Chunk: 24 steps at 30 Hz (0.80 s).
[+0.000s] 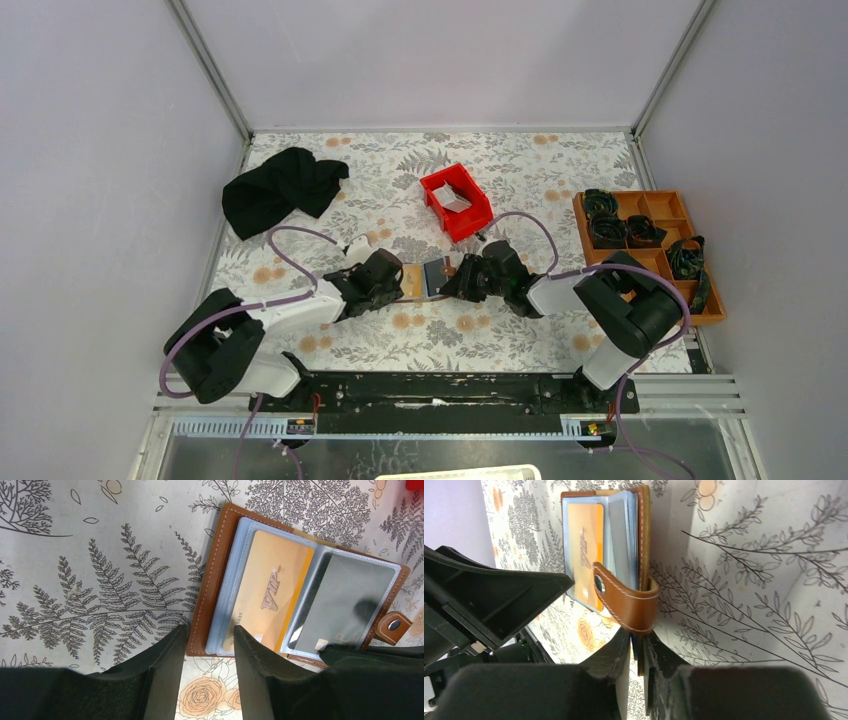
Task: Put the credit cards into the card holder
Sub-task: Close the card holder at the center of the board.
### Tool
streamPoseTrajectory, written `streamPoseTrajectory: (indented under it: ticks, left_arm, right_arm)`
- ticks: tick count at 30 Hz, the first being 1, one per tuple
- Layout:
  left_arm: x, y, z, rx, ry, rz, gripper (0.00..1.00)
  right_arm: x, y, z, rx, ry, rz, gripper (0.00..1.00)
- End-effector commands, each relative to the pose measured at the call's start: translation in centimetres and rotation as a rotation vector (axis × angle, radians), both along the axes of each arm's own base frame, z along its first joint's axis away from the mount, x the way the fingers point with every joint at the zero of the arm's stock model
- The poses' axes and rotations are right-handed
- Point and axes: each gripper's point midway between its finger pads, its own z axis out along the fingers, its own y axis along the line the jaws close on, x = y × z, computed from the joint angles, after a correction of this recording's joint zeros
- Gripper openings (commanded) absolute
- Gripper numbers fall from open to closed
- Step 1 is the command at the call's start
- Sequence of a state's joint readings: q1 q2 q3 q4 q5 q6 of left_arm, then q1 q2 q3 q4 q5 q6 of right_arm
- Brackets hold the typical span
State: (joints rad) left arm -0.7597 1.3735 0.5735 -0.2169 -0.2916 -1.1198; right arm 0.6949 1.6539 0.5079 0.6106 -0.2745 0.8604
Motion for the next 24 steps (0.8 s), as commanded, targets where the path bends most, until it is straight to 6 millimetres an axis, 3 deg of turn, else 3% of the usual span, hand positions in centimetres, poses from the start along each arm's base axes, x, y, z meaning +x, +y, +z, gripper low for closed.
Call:
streamPoseTrajectory:
  ticks: [1,5,9,14,24]
  left_arm:
    - [-4.8,3.2,-3.6,0.135,0.188,-0.036,0.5]
    - [-3.7,3.1,-1.9,0.118,0.129,-0.001,0.63]
    - [-2.7,3.0,-0.9,0.083,0.08,0.026,0.67]
    - [-2.9,3.1,-2.3,0.069,0.105,0.044,0.68]
    - [-2.8,1.3,-4.2,-0.03,0.117,0.059,0.68]
  right_arm:
    - [1.0,0.7,1.0,0.002,-0.042,0.005,0.14]
    - [1.0,0.9,2.2,0.029,-0.044,0.006,0.1]
    - [0.8,1.3,3.5,0.069,-0.026,0.011,0.09]
    - [0.3,1.1,4.1,0.088,0.027,0.005,0.08]
    - [-0.9,0.0,3.9,0.115,0.167,-0.076,0.05]
